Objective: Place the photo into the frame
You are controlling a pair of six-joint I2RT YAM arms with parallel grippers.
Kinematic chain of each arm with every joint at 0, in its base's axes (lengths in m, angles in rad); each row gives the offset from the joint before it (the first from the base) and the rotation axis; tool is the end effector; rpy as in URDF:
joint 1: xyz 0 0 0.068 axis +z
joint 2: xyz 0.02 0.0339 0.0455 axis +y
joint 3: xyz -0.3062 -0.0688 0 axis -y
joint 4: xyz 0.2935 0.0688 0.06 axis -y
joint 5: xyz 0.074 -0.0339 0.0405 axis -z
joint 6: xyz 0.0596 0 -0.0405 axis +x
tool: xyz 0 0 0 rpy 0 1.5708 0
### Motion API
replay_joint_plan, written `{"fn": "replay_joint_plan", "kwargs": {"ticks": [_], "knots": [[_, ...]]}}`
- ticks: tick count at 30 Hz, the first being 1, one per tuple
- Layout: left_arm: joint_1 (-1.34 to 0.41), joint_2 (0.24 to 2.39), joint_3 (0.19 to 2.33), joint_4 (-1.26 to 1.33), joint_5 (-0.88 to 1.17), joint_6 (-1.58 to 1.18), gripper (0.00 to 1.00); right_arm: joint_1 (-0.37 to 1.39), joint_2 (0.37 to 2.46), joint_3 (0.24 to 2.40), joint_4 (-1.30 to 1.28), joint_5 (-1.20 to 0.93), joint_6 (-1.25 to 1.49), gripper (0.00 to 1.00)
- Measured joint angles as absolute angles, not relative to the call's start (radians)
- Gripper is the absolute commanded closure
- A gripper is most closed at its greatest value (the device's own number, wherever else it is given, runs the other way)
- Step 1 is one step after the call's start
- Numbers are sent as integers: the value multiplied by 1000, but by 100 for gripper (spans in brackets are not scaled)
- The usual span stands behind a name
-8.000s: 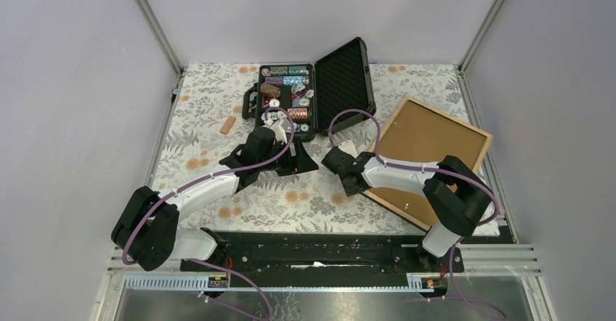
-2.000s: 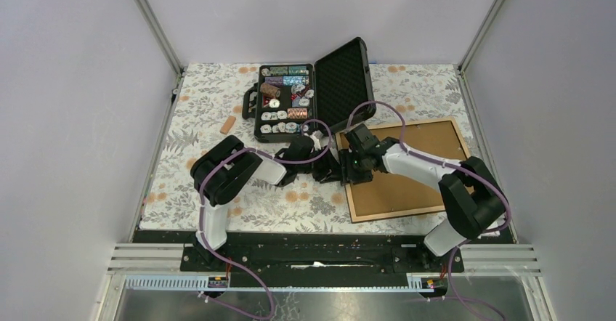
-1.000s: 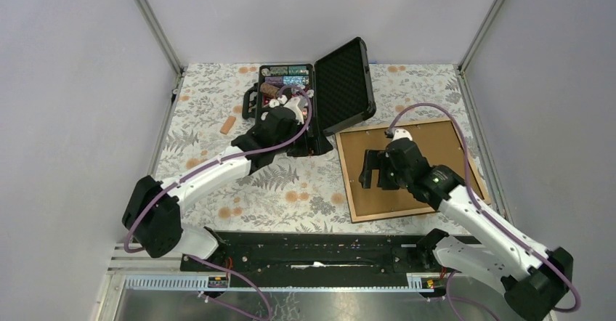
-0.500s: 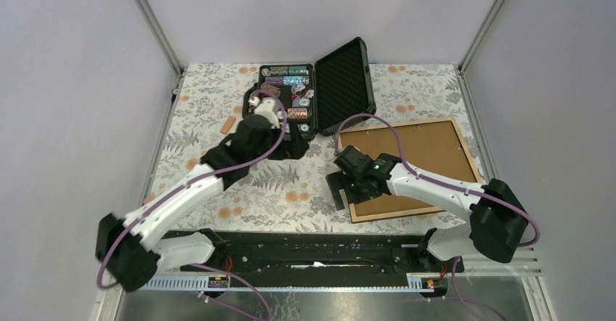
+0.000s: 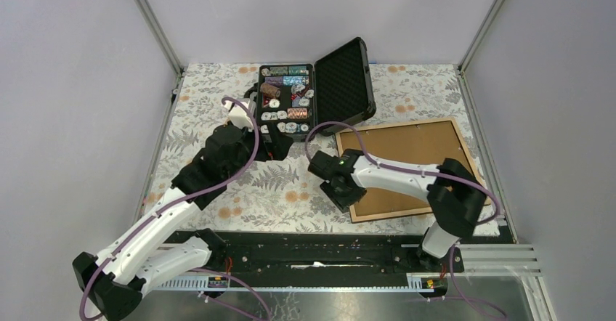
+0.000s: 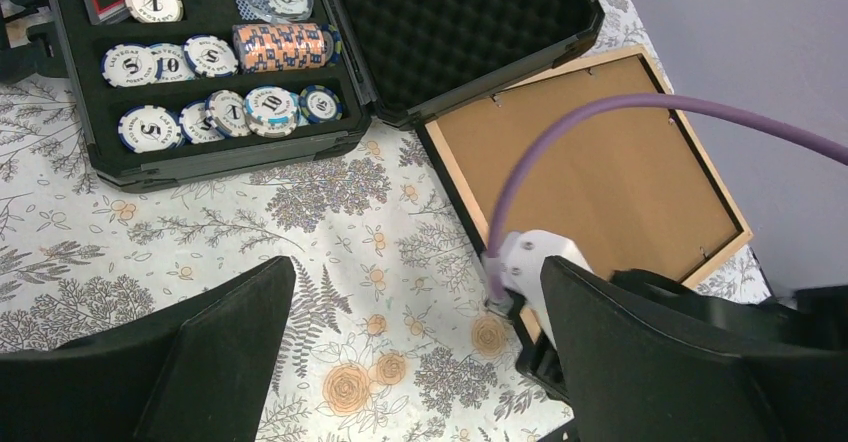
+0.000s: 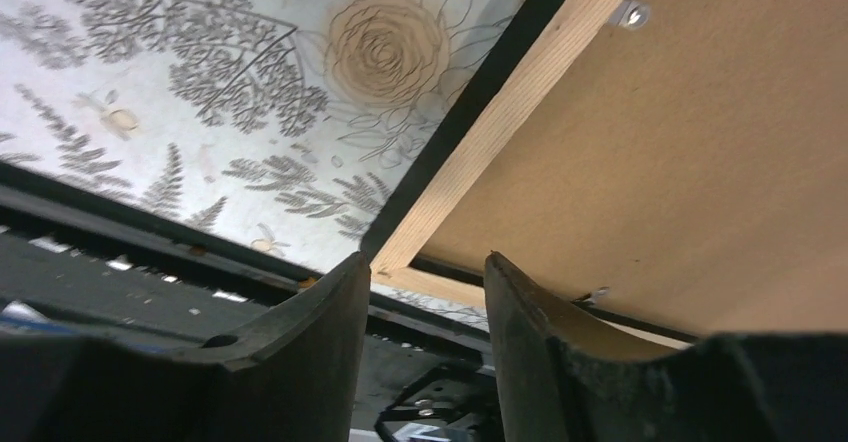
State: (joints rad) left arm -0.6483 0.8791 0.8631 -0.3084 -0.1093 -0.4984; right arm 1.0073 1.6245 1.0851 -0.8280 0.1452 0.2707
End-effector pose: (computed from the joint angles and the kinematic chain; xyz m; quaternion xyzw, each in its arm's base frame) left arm 0.1995 -0.1430 0.3622 0.0289 0.8109 -0.2789 0.5136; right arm 0.1921 0.2879 0.1898 -0.3504 0.9283 0.0025 0.1243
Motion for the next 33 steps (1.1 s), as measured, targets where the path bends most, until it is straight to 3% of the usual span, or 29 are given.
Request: {"fn": "replay_joint_plan", "kwargs": {"ticks": [9,10,13,18,23,24,30,32,33], "knots": [[-649,837,857,-306,-87,-489,1,1009,1753,1142,-888,150,165,22],[-649,830,857,-306,-86,-488,1,1009,1753,1140,-888,142,160,24],[-649,817,857,-306,-86,-485,1,1009,1767,1142,-885,119,158,47],[-649,815,855,-306,-86,-479,1,1010,1859,1168,-876,174,289,49],[-649,815,855,-307,-87,-474,1,1013,1831,1139,-847,281,480,95],[-649,815,855,-307,-87,-474,1,1010,1808,1119,-827,308,547,100],[-649,818,855,-307,-84,-475,1,909,1714,1025,-668,369,680,100],[-649,821,855,-307,-82,-475,2,843,1683,993,-587,371,683,91],[-649,821,854,-307,-82,-475,1,813,1676,984,-553,373,682,80]]}}
